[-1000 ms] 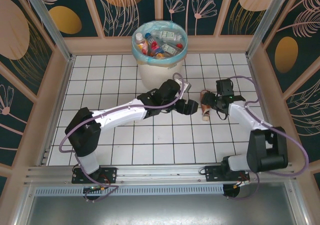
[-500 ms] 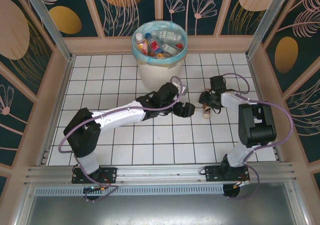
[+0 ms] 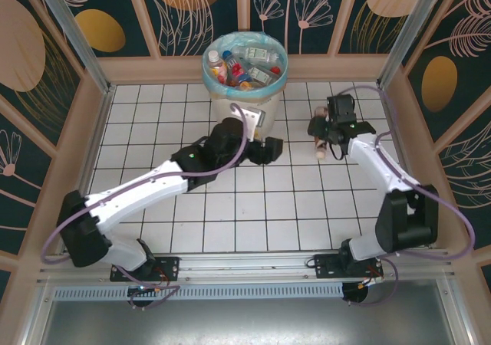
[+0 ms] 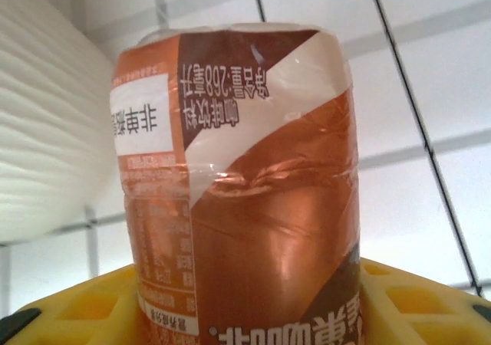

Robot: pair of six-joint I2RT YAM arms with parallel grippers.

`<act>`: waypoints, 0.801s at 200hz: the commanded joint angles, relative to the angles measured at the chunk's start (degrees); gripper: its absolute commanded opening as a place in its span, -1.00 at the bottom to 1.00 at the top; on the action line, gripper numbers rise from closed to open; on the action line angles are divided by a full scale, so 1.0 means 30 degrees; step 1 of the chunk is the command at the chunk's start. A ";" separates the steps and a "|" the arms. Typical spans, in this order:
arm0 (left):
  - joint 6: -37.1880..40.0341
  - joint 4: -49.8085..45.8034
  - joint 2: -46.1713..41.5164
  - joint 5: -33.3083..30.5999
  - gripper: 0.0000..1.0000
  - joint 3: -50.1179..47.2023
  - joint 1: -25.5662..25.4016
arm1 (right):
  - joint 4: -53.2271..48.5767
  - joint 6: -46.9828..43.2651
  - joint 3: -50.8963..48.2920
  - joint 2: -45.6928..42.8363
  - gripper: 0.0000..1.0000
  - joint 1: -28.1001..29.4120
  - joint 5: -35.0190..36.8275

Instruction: Put the plastic bottles in the bin

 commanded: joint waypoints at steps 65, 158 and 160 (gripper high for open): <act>0.3719 -0.1548 -0.5403 -0.9737 0.77 -0.0621 0.0027 | 0.6023 -0.8507 0.7884 0.1037 -0.16 0.6357 0.3413; 0.1435 -0.3447 -0.5926 -0.6718 0.78 0.0512 0.2479 | 1.6155 -1.0871 0.9495 0.6807 -0.17 0.6256 0.1618; 0.1420 -0.3431 -0.5936 -0.6677 0.78 0.0454 0.2490 | 1.6163 -1.0849 0.9544 0.6895 -0.16 0.6213 0.1535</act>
